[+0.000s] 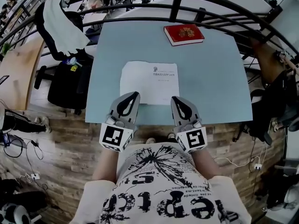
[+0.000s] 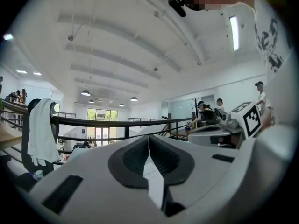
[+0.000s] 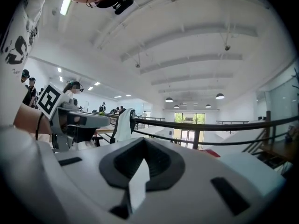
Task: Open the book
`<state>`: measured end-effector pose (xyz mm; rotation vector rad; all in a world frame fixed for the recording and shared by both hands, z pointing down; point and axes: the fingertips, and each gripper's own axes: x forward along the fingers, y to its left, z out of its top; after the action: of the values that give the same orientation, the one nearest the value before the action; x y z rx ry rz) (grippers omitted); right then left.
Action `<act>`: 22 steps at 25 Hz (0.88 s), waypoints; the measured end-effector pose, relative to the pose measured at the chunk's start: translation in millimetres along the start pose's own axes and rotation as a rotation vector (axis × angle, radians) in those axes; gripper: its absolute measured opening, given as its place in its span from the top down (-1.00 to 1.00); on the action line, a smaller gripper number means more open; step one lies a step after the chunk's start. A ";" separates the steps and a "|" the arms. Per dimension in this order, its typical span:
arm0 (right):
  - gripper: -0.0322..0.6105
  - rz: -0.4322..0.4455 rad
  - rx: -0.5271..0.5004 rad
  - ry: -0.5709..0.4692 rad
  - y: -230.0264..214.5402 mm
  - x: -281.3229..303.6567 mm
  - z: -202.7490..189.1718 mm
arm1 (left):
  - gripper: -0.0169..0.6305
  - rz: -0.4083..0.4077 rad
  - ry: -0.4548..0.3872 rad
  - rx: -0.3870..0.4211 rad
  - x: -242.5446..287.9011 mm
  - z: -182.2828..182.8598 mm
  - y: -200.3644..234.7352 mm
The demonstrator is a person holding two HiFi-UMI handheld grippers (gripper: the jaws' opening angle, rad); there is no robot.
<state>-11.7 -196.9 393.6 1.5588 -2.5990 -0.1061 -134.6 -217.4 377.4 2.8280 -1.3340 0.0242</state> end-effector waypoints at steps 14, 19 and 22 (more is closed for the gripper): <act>0.87 -0.067 0.039 0.035 -22.0 -5.2 -12.1 | 0.88 -0.038 0.021 0.014 6.1 -7.4 -12.4; 0.87 -0.076 0.040 0.048 -28.0 -7.8 -16.4 | 0.88 -0.030 0.025 0.013 8.2 -7.7 -14.4; 0.87 -0.074 0.029 0.052 -29.1 -10.4 -15.5 | 0.89 -0.032 0.024 0.016 9.2 -6.5 -17.3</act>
<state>20.7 -201.4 405.0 1.6448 -2.5158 -0.0335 -115.4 -213.3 384.0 2.8515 -1.2898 0.0689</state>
